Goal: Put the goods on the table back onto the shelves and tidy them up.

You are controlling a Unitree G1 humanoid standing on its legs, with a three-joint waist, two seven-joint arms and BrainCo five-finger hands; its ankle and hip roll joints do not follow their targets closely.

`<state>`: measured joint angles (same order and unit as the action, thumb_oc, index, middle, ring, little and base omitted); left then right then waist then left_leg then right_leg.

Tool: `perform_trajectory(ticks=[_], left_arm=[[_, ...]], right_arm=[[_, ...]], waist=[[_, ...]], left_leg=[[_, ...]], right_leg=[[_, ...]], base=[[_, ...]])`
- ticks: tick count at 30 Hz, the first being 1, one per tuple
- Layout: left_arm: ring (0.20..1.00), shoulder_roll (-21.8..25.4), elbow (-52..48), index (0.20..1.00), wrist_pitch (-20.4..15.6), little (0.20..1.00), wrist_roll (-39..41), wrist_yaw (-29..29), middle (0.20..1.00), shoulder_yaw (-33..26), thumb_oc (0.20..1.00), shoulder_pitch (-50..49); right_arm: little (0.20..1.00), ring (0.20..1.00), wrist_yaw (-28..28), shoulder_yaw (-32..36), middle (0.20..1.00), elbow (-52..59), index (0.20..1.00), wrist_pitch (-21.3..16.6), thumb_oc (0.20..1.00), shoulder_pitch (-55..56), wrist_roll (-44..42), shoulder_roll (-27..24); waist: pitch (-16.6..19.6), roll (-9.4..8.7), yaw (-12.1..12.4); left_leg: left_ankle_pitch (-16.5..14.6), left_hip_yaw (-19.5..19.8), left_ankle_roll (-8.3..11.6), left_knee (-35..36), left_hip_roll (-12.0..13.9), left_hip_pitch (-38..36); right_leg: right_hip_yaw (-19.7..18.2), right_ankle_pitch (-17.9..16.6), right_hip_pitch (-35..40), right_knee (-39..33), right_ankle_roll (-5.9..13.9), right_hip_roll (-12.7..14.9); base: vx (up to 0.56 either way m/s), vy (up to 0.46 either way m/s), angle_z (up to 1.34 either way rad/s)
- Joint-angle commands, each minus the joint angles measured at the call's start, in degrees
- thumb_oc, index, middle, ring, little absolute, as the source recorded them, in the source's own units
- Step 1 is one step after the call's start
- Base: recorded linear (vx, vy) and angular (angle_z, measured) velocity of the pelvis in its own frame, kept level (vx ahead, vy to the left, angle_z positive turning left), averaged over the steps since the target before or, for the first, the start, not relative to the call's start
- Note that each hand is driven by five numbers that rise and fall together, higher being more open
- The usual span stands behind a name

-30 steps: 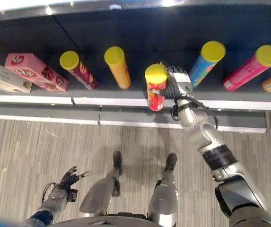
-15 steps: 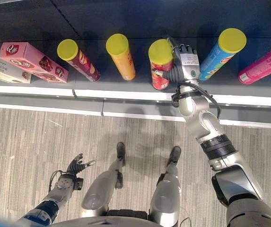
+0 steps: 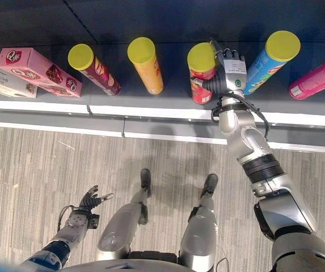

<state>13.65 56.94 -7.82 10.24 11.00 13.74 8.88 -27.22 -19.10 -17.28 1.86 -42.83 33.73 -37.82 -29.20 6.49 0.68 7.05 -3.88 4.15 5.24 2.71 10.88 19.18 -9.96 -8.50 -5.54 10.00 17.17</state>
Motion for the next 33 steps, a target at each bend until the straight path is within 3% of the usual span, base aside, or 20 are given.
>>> perform_trajectory(ticks=[1,33], left_arm=[[1.000,1.8,3.1,1.000,-1.4,1.000,0.4,1.4,1.000,3.6,1.000,1.1],[1.000,1.5,4.1,1.000,-1.6,1.000,1.1,2.7,1.000,4.0,1.000,3.2]], right_arm=[[0.200,0.200,-2.4,-2.0,0.200,0.8,0.200,-1.6,0.200,-6.7,0.1,-2.6],[0.200,0.200,-3.4,-4.5,0.200,-3.3,0.200,-1.1,0.200,-11.0,-2.2,-0.3]], waist=[[3.5,-0.90,1.9],[3.6,-0.75,2.1]], left_leg=[[-5.7,2.6,1.92,-0.2,2.0,1.0],[-5.5,3.1,1.79,-0.2,1.7,2.0]], right_leg=[[-2.8,6.9,-4.1,10.6,4.58,7.4],[-3.6,6.8,-4.9,10.4,4.46,7.3]], base=[[0.00,0.000,0.00],[0.00,0.000,0.00]])
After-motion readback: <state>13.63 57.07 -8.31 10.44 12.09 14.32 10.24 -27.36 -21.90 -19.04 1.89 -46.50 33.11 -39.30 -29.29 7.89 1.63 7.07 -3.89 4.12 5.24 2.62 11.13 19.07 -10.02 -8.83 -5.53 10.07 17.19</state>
